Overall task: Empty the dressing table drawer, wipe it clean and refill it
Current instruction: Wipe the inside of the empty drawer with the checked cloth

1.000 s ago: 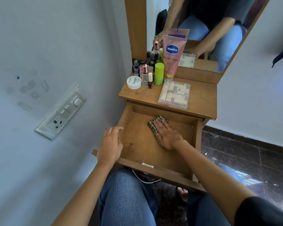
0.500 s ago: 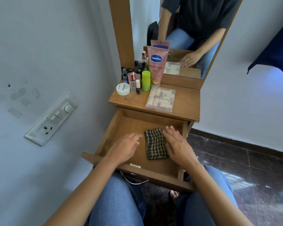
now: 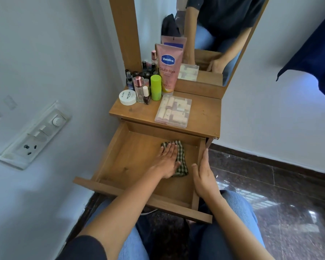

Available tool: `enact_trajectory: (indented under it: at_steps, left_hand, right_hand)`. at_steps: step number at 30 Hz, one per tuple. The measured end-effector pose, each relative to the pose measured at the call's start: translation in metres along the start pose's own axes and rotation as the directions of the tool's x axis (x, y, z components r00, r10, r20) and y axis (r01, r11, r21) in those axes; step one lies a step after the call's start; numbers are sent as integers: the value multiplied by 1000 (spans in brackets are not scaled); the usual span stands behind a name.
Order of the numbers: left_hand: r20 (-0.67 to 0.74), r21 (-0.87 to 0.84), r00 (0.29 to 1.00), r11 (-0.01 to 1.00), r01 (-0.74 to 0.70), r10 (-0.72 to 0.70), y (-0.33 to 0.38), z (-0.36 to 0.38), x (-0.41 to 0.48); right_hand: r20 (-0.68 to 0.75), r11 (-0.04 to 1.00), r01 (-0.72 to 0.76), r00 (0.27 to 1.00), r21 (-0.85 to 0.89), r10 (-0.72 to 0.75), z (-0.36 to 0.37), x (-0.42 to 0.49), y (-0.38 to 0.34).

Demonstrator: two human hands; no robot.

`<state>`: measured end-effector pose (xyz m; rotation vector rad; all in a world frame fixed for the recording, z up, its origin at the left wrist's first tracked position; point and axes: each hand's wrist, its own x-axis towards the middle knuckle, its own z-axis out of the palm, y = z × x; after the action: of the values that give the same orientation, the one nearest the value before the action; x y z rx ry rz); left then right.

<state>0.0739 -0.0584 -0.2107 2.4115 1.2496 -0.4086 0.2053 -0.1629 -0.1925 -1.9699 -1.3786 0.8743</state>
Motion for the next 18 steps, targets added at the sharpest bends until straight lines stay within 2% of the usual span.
enact_trajectory:
  at_steps: [7, 11, 14, 18]
  left_hand:
    - [-40, 27, 999, 1000, -2, 3, 13, -4, 16]
    - [-12, 39, 985, 984, -174, 175, 31, -5, 22]
    - [-15, -13, 979, 979, -202, 202, 38, -5, 29]
    - [2, 36, 964, 964, -264, 265, 26, -8, 24]
  right_hand:
    - [-5, 995, 13, 1000, 104, -13, 1, 3, 5]
    - [-10, 988, 5, 1000, 157, -3, 2, 3, 5]
    - [-7, 978, -25, 1000, 206, 27, 0, 4, 4]
    - [4, 978, -34, 999, 205, 34, 0, 3, 3]
